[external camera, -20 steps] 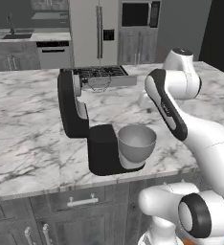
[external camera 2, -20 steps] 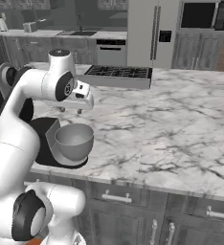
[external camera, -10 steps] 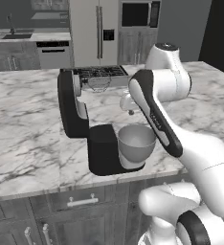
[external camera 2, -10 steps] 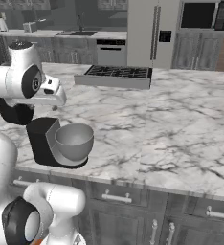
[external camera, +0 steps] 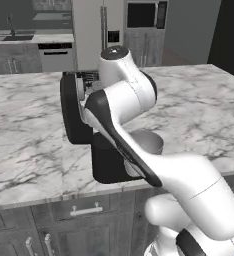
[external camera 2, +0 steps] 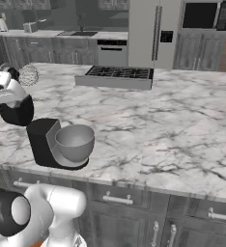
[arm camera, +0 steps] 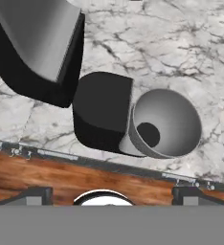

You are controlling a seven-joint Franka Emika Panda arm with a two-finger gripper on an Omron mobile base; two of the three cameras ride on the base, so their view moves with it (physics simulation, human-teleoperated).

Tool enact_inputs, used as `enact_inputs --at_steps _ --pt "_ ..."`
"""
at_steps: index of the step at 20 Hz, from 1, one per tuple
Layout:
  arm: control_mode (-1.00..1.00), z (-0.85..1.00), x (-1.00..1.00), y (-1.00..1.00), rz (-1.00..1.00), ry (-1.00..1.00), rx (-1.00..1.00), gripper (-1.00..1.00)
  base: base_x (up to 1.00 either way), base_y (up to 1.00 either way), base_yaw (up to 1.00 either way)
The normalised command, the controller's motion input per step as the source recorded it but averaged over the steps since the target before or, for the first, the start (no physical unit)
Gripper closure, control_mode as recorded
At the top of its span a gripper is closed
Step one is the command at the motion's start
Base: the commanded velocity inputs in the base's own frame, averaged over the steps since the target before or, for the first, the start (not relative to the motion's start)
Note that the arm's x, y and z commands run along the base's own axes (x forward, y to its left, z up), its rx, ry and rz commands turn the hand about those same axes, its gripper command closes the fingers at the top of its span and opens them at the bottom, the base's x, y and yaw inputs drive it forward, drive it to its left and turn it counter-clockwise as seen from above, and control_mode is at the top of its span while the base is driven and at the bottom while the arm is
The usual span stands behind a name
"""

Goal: Close the stand mixer head.

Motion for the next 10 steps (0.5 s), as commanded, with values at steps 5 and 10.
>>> enact_inputs --at_steps 5,10 --pt "-1.0 0.0 -0.02 0.99 0.0 -0.09 -0.25 -1.0 0.0 0.0 0.0" --pt "-1.0 0.01 0.0 0.94 0.0 -0.09 -0.21 -1.0 0.0 0.0 0.0"
